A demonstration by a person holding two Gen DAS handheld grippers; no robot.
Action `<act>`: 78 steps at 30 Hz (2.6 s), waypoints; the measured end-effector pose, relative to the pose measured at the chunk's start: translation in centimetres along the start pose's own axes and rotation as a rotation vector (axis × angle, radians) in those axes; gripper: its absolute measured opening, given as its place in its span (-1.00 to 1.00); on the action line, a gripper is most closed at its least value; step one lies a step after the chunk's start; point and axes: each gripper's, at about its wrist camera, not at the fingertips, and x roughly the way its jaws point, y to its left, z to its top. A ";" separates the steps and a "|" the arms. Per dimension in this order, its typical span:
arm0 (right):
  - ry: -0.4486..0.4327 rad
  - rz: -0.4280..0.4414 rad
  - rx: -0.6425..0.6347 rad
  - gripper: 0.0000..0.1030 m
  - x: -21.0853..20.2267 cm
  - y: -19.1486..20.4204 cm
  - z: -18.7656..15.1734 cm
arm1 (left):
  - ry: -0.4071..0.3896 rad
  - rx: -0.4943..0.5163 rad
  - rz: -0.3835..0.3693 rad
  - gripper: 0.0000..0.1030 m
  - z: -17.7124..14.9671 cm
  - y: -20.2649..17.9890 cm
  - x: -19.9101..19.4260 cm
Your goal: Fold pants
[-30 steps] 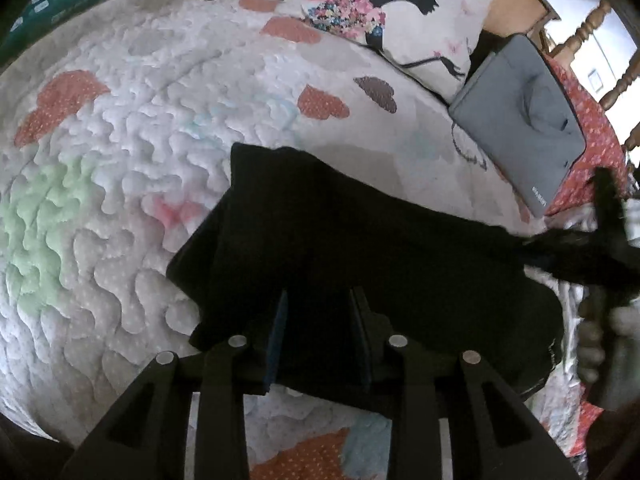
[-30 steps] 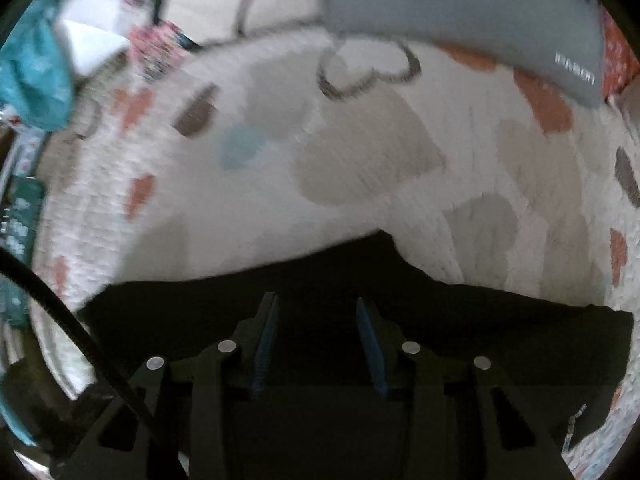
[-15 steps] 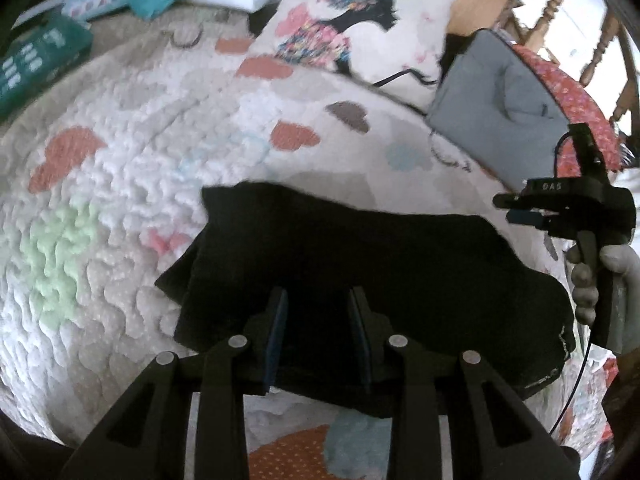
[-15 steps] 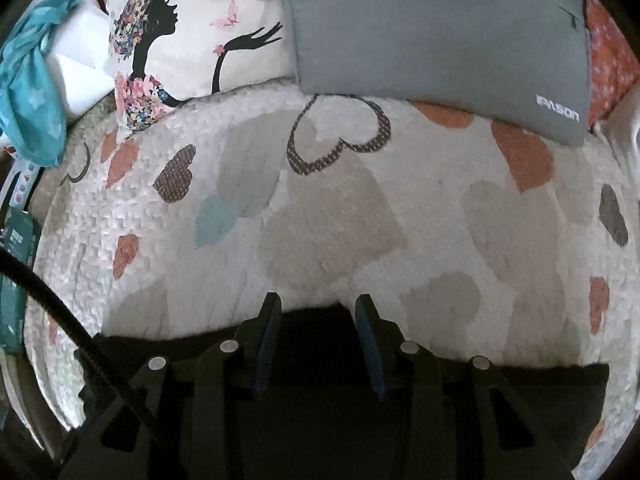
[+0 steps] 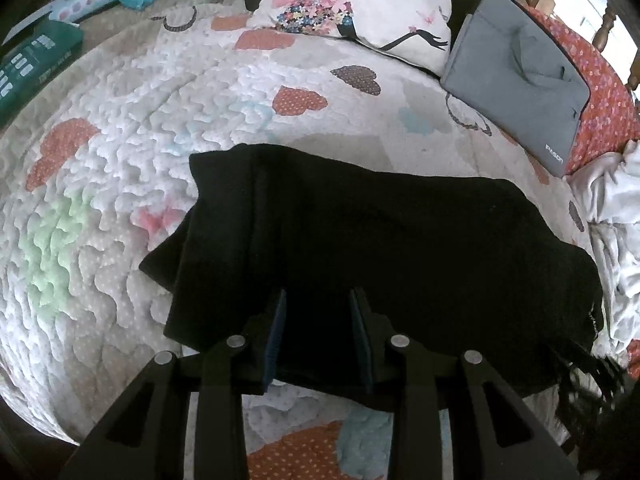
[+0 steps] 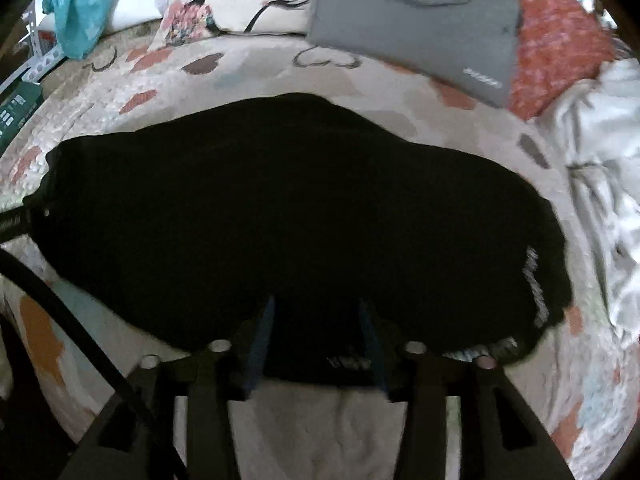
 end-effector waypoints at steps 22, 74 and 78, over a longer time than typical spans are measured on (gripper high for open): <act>-0.001 0.332 0.101 0.29 -5.1 -3.3 3.3 | -0.070 -0.375 -0.030 -0.32 -0.1 10.4 -2.3; 0.282 0.414 -0.133 -0.54 1.3 17.9 17.9 | -0.039 -0.238 -0.453 -1.00 1.4 4.2 -0.9; 0.255 0.425 -0.060 -0.54 0.8 12.7 16.6 | -0.050 -0.179 -0.565 -1.00 1.3 1.4 -1.7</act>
